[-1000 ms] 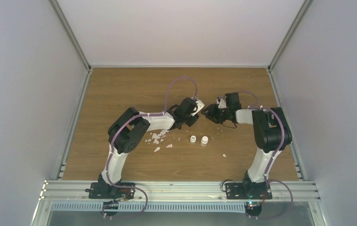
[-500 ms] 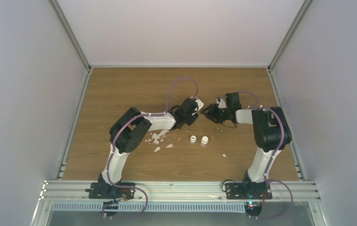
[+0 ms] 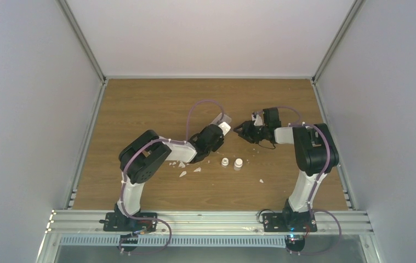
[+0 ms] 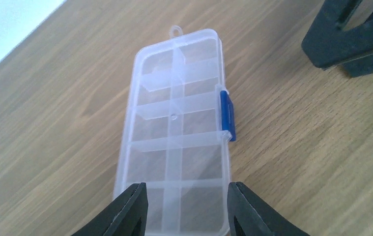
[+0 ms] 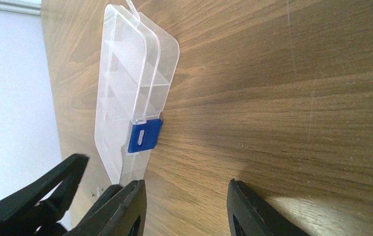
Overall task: Sort the pills into containers
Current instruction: Open the pill container at the center of the board.
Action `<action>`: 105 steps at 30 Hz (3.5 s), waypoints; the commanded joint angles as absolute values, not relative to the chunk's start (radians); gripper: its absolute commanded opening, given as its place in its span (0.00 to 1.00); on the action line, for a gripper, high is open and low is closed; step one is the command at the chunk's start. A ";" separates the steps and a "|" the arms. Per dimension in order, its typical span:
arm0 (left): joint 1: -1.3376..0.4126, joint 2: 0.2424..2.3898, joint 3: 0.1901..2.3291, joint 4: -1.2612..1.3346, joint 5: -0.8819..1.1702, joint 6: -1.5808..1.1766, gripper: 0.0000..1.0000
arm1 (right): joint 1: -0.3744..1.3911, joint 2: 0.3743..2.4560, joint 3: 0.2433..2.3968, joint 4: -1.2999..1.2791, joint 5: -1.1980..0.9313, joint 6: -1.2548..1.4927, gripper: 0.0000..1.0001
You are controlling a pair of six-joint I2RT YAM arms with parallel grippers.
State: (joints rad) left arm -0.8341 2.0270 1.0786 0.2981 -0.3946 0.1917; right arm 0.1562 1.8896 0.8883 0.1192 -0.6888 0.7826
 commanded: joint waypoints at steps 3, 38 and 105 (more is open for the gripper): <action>-0.839 1.864 0.946 0.566 -0.435 0.196 0.99 | 0.150 1.944 0.883 0.093 -0.663 0.777 0.99; -0.357 1.953 1.135 0.241 0.428 -0.117 0.99 | 0.149 1.976 0.894 0.121 -0.690 0.751 1.00; -0.426 2.228 1.331 -0.019 0.520 -0.123 0.00 | 0.155 2.008 0.898 0.143 -0.719 0.753 1.00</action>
State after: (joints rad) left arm -0.4435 2.1731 1.3689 0.0273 0.5552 -0.1040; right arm 0.1520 1.9579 0.9157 0.2039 -0.7757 0.7708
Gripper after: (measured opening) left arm 0.102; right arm 0.994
